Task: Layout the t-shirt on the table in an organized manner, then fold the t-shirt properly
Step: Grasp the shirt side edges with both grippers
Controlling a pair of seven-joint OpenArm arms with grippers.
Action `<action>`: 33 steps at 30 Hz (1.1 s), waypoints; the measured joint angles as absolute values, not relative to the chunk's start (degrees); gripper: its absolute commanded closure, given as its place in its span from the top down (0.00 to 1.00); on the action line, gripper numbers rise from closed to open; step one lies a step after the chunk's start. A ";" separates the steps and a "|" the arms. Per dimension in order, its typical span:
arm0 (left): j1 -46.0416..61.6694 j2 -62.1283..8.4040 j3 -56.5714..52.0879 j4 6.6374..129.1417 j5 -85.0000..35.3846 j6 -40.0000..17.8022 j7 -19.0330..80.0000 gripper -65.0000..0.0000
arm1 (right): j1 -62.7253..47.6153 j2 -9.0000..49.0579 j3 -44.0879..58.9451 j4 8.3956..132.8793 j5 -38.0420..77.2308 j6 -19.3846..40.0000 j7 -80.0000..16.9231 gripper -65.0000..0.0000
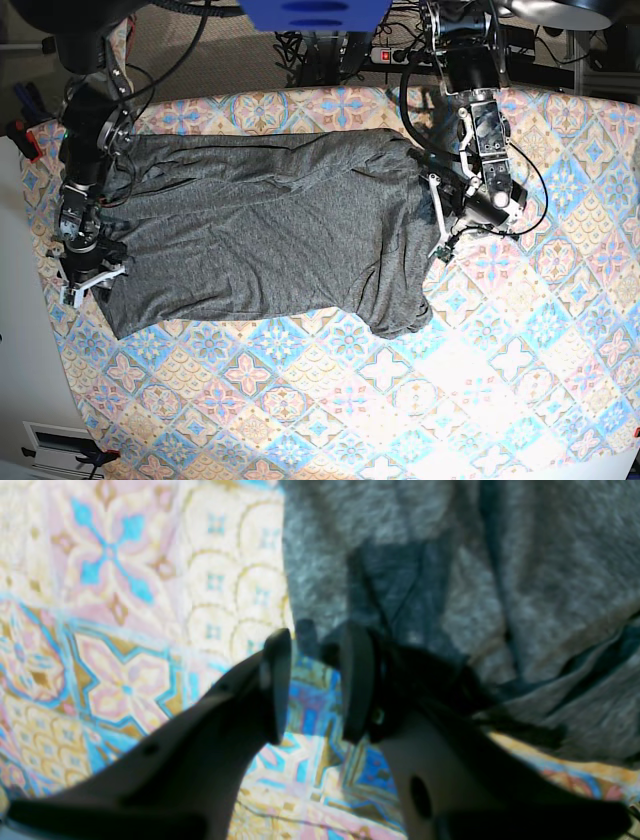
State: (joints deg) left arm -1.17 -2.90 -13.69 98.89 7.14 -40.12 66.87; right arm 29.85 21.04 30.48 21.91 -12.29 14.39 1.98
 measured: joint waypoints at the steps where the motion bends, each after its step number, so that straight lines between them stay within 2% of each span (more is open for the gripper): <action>1: -0.71 -2.87 -13.69 98.85 7.16 -40.12 67.13 0.26 | 30.04 21.12 29.80 21.91 -12.27 14.37 2.00 0.42; 11: 3.79 -2.90 -13.69 99.37 6.92 -40.10 66.46 0.25 | 30.17 21.26 21.91 21.85 -12.29 14.37 5.02 0.42; 23: 5.06 -2.72 -13.80 113.01 6.42 -40.12 67.11 0.26 | 30.15 21.10 14.24 21.87 -12.29 14.48 5.28 0.41; 29: -5.93 0.40 -15.29 111.44 6.57 -40.42 66.63 0.26 | 30.04 21.21 14.28 21.89 -12.29 14.41 5.13 0.41; 33: -17.30 0.91 -19.44 96.68 7.14 -40.18 66.89 0.26 | 29.71 21.26 14.35 21.93 -12.12 14.41 5.58 0.41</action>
State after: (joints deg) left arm -17.30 0.91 -19.44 96.68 7.14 -40.18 66.89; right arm 29.71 21.26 14.35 21.93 -12.12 14.41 5.58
